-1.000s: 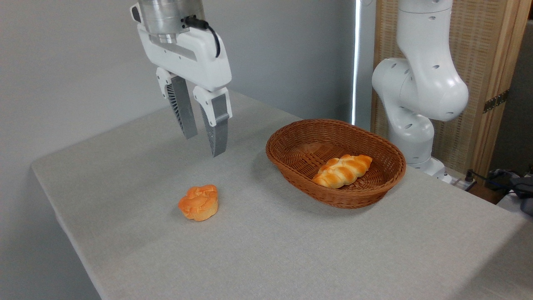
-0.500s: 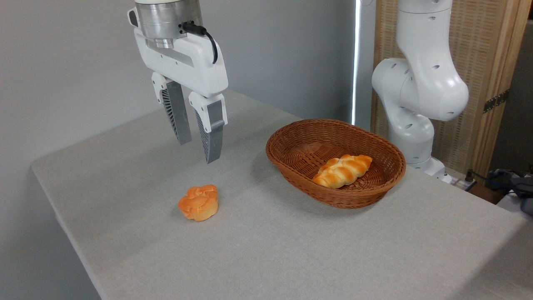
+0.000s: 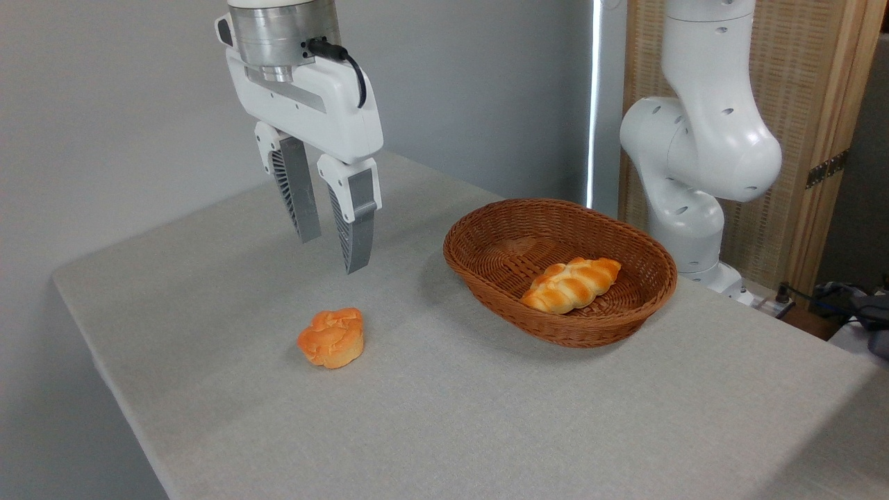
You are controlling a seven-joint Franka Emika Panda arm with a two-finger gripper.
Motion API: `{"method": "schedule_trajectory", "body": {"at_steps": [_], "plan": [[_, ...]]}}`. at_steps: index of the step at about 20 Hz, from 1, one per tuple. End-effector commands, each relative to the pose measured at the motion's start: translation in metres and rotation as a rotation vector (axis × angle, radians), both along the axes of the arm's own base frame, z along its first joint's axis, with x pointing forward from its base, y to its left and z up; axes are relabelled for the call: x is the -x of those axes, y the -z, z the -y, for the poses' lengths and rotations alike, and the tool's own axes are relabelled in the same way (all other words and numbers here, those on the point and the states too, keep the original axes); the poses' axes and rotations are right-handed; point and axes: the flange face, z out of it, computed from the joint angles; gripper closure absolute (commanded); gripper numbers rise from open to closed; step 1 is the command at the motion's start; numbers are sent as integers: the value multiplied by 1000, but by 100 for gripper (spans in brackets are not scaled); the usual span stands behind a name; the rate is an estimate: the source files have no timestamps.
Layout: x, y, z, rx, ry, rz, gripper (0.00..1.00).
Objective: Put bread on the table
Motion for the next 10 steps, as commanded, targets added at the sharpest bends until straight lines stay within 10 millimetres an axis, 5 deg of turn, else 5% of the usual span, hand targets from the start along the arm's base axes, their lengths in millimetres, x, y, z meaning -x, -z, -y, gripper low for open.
{"method": "schedule_trajectory", "body": {"at_steps": [1,10], "plan": [[7,-5,-2,-11,0,17,0],[8,-3,-3,-13,-3,11,0]]}}
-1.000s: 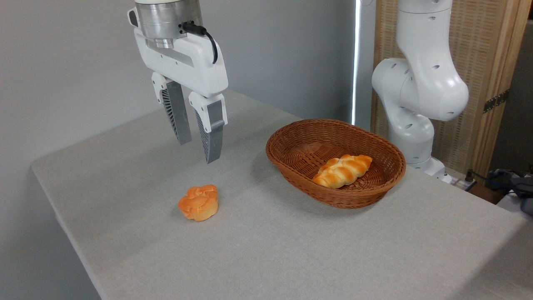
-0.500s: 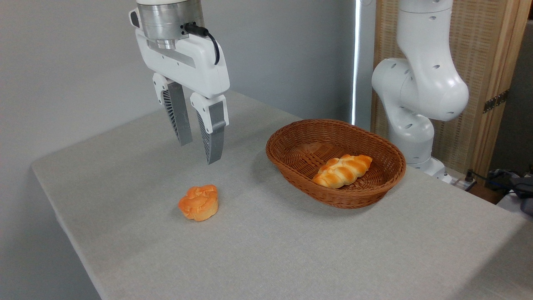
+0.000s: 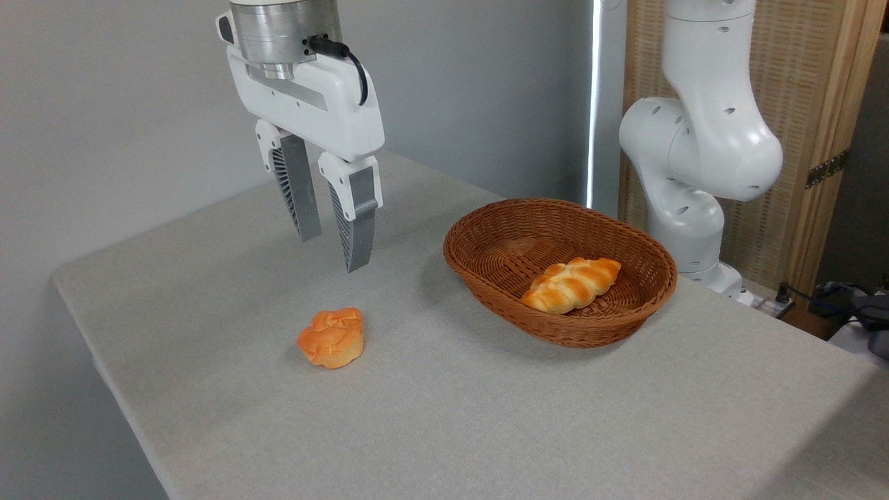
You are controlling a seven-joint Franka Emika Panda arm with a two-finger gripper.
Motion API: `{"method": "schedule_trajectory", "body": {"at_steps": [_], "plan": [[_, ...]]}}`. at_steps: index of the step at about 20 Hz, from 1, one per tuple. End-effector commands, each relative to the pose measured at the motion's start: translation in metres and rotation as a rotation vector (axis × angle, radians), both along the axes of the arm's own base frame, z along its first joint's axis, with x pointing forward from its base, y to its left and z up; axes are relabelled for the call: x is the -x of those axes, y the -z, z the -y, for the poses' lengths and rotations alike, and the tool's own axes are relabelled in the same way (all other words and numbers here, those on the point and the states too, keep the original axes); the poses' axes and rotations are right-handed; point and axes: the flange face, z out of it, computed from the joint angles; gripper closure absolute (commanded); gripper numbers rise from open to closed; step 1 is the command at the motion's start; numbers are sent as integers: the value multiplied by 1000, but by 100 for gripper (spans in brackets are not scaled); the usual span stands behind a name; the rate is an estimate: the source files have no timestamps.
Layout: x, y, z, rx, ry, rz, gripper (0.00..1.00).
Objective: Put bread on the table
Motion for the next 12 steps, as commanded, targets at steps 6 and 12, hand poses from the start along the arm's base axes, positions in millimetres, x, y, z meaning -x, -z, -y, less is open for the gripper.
{"method": "schedule_trajectory", "body": {"at_steps": [6,12], "plan": [[10,0,-3,-15,-2,-14,0],[11,-2,-4,-17,-3,-12,0]]}}
